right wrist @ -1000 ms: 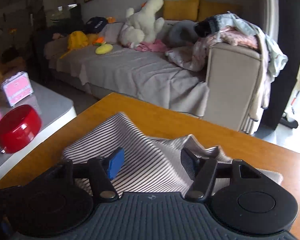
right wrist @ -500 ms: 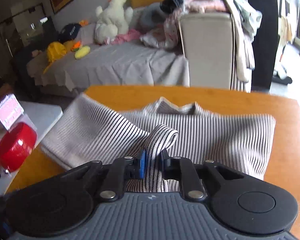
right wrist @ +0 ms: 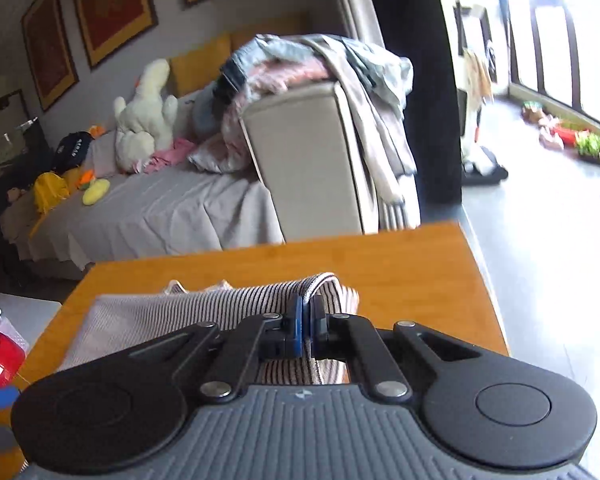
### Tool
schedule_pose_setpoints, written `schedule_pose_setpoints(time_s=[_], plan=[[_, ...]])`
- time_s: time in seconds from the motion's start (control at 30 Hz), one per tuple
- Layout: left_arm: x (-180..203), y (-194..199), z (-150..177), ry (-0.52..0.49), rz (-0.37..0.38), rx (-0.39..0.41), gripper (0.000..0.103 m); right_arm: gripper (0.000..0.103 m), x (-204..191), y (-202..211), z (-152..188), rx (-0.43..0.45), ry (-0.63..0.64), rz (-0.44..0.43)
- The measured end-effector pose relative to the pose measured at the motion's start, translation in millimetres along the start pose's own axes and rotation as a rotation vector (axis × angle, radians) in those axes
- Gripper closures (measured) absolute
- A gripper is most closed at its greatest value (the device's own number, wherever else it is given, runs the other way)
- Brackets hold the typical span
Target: Fold clothes
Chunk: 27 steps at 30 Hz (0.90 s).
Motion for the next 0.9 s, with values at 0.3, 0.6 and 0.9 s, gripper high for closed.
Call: schedule_pose_setpoints(time_s=[0.3, 0.6, 0.9], plan=[[-10.0, -84.1, -17.2, 0.027, -0.004, -0.059, 0.000, 0.082, 1.9, -5.9, 31.5, -0.027, 0.024, 0.091], [-14.3, -92.9, -4.2, -0.034, -0.049, -0.064, 0.000, 0.030, -23.5, 20.7, 20.0, 0.090, -0.032, -0.102], [-18.6, -92.5, -3.2, -0.017, -0.037, -0.067, 0.000, 0.007, -29.4, -10.7, 55.9, 0.029, -0.061, -0.124]])
Point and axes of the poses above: each gripper's, at about its wrist camera, not at the fingertips, and y roughly against the way its jaws point, x to its right, z to its underside, the point moved 1 cm from there along -y, roughly the way its jaws point, and after that the axes turned 3 degrees about z, right-handed, at the moved point
